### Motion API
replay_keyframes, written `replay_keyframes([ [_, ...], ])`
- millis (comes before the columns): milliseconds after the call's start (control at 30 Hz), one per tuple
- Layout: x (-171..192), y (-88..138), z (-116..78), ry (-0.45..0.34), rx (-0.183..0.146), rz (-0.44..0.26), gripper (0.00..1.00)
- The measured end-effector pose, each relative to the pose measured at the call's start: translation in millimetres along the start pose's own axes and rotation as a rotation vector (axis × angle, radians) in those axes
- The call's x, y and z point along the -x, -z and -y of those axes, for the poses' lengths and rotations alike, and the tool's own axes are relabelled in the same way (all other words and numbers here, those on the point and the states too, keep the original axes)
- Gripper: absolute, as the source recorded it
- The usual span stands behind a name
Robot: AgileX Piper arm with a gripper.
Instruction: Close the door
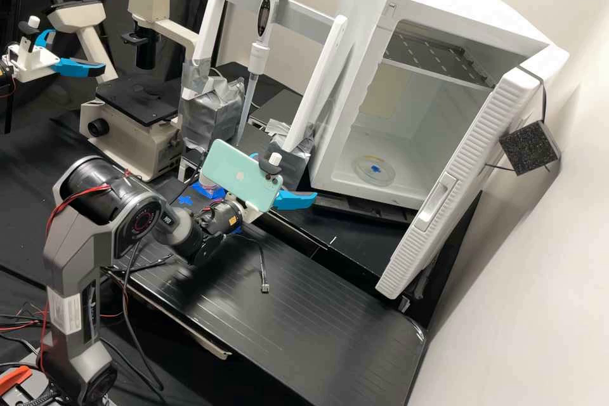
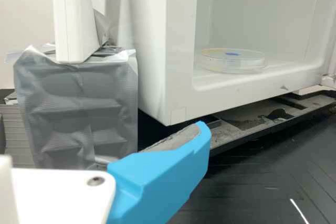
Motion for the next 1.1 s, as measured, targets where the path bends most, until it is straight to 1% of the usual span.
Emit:
replay_keyframes([
  [333, 0, -1, -0.7, -0.003, 0.0, 0.003, 1.0],
  [400, 3, -5, -3.1, -0.011, 0.003, 0.003, 1.0],
  [467, 9, -11, -7.8, -0.022, -0.005, 0.008, 1.0],
  [533, 17, -15, -16.3, -0.049, -0.021, -0.001, 1.0],
  [633, 30, -23, -32.1, -0.102, -0.058, -0.016, 1.0],
  [667, 37, -25, -40.8, -0.134, -0.069, -0.039, 1.0],
  [700, 41, -28, -45.8, -0.153, -0.081, -0.039, 1.0],
  [733, 48, -30, -54.7, -0.186, -0.09, -0.058, 1.0],
  [800, 59, -34, -67.9, -0.237, -0.117, -0.07, 1.0],
  [867, 71, -39, -83.0, -0.289, -0.125, -0.067, 1.0],
  [967, 87, -44, -102.3, -0.351, -0.15, -0.064, 1.0],
  [1100, 109, -54, -127.5, -0.464, -0.166, -0.038, 1.0],
])
